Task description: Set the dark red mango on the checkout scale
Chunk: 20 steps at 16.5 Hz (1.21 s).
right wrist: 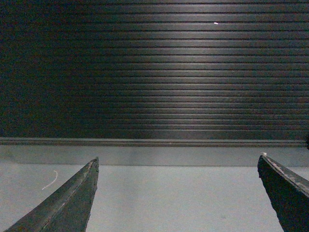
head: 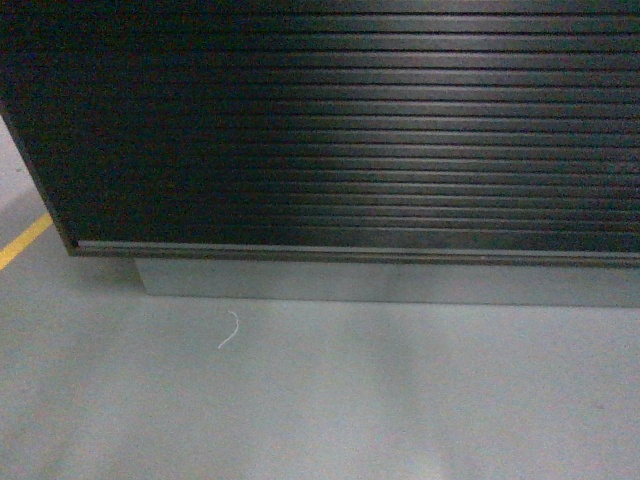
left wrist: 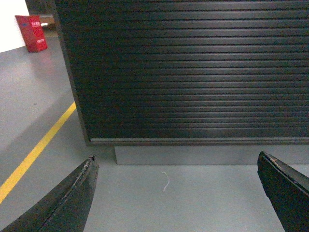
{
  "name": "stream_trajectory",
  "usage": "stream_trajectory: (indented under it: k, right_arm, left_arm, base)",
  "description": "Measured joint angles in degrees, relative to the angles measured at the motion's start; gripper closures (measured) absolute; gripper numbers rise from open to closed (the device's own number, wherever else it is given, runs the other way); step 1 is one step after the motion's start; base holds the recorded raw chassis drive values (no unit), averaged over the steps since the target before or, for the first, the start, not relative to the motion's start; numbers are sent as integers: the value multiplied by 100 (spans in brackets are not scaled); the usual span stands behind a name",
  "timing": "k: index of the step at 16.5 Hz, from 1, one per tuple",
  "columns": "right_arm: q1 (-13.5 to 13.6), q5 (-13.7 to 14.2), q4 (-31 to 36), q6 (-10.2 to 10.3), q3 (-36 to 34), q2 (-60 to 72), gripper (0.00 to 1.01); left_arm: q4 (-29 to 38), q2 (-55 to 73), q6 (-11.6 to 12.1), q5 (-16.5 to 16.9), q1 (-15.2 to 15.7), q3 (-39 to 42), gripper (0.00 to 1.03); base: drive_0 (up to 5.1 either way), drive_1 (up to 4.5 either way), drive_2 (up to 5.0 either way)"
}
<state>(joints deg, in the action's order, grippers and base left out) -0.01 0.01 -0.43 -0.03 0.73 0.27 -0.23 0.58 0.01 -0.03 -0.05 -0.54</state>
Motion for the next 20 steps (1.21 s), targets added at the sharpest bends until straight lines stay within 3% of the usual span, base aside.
stream_trajectory:
  k: [14,20]
  right_arm:
    - [0,-2,22,0,0,0,3]
    - [0,0,17,0,0,0,3]
  left_arm:
    - [4,0,0,2,0,2,5]
    - [4,0,0,0,0,0,5]
  base:
    - [1,400,-398]
    - [0,0,0]
